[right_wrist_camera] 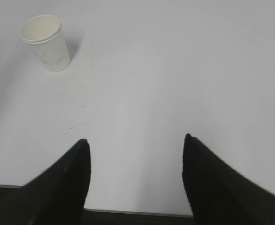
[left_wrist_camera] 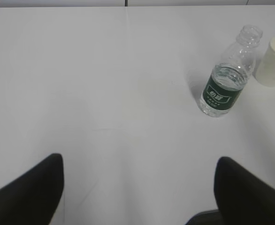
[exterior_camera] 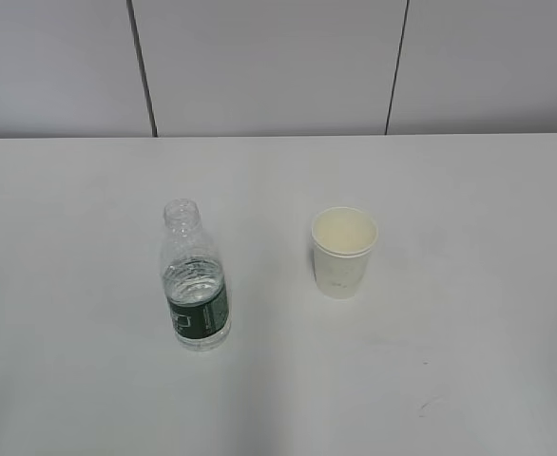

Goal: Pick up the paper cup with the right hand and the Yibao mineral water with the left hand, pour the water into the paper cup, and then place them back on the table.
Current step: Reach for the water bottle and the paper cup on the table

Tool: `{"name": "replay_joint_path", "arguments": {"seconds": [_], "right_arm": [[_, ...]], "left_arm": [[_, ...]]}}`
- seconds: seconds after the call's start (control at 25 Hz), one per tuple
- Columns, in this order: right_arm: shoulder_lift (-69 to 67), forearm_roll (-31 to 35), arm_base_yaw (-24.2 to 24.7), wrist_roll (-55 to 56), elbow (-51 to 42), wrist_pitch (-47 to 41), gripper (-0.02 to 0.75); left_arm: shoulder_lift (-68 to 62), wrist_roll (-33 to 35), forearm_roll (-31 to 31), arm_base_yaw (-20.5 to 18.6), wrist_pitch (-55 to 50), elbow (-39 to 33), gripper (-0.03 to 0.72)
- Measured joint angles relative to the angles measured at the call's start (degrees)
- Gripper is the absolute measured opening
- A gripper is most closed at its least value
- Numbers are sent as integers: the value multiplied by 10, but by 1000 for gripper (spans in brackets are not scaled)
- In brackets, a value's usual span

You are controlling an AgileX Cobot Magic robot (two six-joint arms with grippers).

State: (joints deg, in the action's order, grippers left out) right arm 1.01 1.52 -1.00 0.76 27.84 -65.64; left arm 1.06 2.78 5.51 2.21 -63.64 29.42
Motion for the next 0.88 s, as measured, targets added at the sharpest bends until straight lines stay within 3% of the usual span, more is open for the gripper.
{"name": "replay_joint_path", "arguments": {"seconds": [0.88], "right_arm": [[0,0,0,0,0,0,486]], "left_arm": [[0,0,-1,0,0,0,587]]}}
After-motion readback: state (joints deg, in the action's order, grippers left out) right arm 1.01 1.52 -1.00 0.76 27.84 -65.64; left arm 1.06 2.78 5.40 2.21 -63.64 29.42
